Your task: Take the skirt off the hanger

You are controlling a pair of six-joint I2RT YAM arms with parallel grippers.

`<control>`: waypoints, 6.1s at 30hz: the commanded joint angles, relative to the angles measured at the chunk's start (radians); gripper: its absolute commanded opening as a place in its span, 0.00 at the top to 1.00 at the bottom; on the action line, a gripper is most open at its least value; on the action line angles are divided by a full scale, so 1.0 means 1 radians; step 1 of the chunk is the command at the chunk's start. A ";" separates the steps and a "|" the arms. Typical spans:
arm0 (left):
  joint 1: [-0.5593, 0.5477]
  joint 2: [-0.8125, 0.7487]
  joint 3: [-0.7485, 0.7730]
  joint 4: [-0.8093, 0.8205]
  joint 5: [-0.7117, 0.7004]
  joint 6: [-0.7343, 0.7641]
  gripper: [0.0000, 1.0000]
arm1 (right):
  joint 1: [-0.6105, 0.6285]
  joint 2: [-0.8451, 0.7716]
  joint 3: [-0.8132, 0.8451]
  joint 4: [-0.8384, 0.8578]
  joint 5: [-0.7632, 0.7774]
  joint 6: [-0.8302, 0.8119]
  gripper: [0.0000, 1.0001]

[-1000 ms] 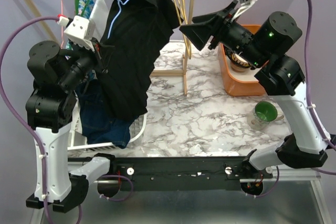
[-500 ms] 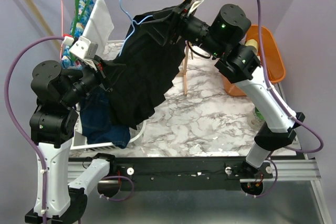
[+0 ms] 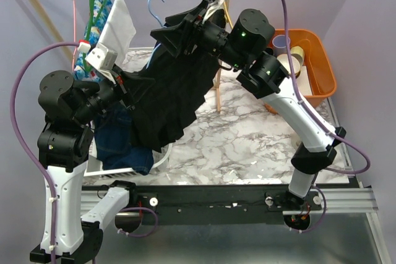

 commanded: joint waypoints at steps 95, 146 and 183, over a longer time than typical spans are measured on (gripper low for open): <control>-0.028 -0.280 -0.179 0.002 -1.116 0.034 1.00 | 0.017 -0.393 -0.394 0.474 0.485 0.160 0.99; -0.028 -0.226 -0.293 -0.048 -1.378 -0.145 1.00 | 0.019 -0.639 -0.681 0.817 0.572 0.206 0.99; -0.028 -0.193 -0.328 0.217 -1.358 0.054 1.00 | 0.019 -0.443 -0.514 0.940 0.079 0.266 0.99</control>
